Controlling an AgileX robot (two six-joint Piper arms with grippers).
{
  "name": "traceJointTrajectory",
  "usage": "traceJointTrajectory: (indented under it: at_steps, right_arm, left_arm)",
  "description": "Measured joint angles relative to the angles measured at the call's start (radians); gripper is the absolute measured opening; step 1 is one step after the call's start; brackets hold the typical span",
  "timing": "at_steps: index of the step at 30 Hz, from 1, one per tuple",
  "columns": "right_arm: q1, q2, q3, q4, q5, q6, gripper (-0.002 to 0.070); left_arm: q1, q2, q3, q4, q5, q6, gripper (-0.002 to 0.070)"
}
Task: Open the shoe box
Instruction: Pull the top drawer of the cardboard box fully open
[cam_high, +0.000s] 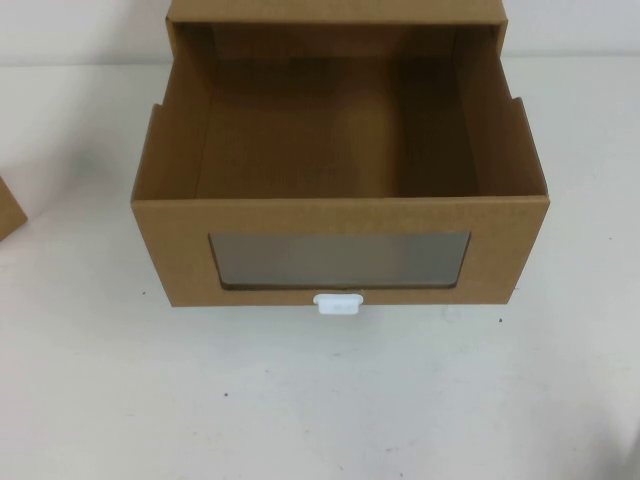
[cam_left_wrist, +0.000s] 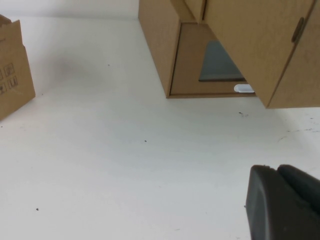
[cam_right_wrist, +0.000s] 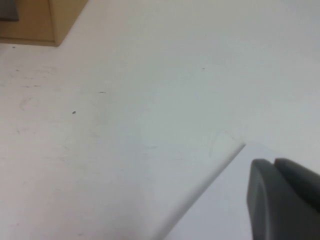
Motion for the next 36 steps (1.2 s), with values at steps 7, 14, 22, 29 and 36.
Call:
traceJointTrajectory:
  at_steps: [7,14,22,29,36]
  right_arm:
    - [0.0,-0.002,0.0,0.0,0.0,0.0,-0.0018]
    - [0.0,-0.002,0.0,0.0,0.0,-0.002,-0.0018]
    - [0.0,-0.002,0.0,0.0,0.0,-0.002,-0.0018]
    - [0.0,-0.002,0.0,0.0,0.0,-0.002,-0.0018]
    - [0.0,-0.002,0.0,0.002,0.0,-0.002,-0.0018]
  left_arm:
    - [0.0,0.0,0.0,0.0,0.0,0.0,-0.0006]
    - [0.0,0.0,0.0,0.0,0.0,0.0,-0.0006]
    - [0.0,0.0,0.0,0.002,0.0,0.0,-0.0006]
    - [0.013,-0.019,0.077,0.083,-0.177,-0.021,-0.0006]
    - [0.075,-0.019,0.302,0.132,-0.433,-0.064,-0.0006]
